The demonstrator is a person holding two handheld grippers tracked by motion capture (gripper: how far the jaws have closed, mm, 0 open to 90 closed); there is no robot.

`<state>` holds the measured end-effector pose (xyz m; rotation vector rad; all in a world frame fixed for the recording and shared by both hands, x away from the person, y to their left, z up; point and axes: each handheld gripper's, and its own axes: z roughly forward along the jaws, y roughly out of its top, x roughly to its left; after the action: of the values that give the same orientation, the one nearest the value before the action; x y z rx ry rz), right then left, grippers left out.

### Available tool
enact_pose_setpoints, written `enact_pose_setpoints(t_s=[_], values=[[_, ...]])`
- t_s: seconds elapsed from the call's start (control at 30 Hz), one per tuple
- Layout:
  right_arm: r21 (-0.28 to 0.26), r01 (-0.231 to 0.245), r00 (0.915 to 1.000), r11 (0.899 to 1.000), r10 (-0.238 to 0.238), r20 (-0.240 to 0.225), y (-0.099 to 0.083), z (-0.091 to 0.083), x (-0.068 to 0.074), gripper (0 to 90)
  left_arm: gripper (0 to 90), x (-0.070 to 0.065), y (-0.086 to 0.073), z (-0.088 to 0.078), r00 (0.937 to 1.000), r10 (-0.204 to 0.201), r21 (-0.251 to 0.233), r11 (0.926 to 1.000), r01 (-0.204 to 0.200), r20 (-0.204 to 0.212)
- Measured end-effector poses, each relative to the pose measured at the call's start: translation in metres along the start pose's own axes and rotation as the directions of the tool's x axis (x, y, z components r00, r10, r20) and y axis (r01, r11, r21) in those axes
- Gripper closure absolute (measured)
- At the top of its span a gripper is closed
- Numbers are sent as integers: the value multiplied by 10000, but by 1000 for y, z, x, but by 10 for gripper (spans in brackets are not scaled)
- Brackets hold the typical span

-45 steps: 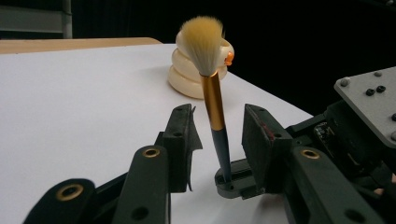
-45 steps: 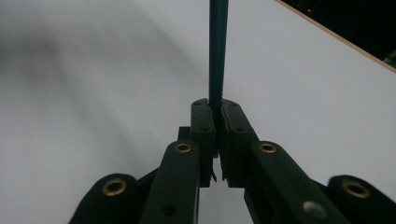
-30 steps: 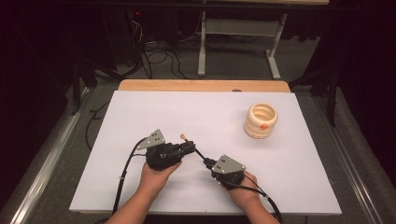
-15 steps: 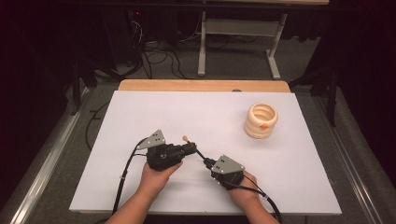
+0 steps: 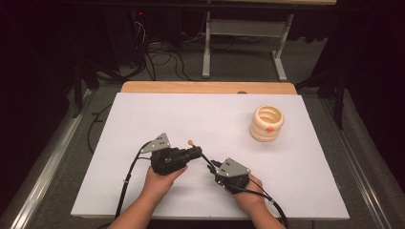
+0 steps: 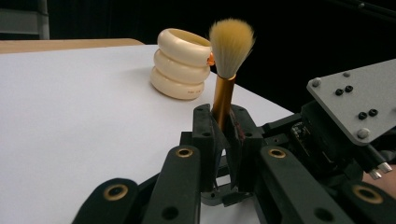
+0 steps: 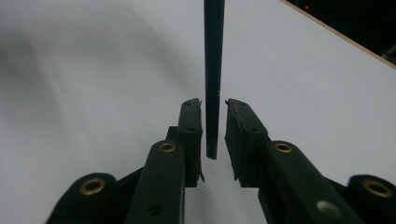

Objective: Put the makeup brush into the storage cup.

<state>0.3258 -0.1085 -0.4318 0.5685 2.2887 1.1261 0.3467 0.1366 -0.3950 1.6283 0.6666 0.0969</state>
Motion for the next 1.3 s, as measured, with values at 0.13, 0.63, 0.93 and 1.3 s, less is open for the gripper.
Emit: enact_pose_setpoints(t_s=[0.13, 0.63, 0.93, 1.3], values=[[-47, -213, 9998, 9998, 213, -19, 0, 0, -1, 709, 829, 0, 0, 0, 10000, 32, 27, 10000, -31, -55], [-912, -1007, 9944, 9907, 974, -404, 7, -7, -6, 525, 829, -5, -1, 4, 9989, 358, 297, 9990, -348, -314], [-1397, -911, 9955, 9860, 867, -378, 11, -12, -4, 564, 829, -11, -5, 10, 9979, 586, 554, 9968, -570, -279], [-1682, -531, 9982, 9843, 479, -351, 15, -16, 1, 687, 829, -12, -7, 13, 9979, 607, 650, 9961, -592, -209]])
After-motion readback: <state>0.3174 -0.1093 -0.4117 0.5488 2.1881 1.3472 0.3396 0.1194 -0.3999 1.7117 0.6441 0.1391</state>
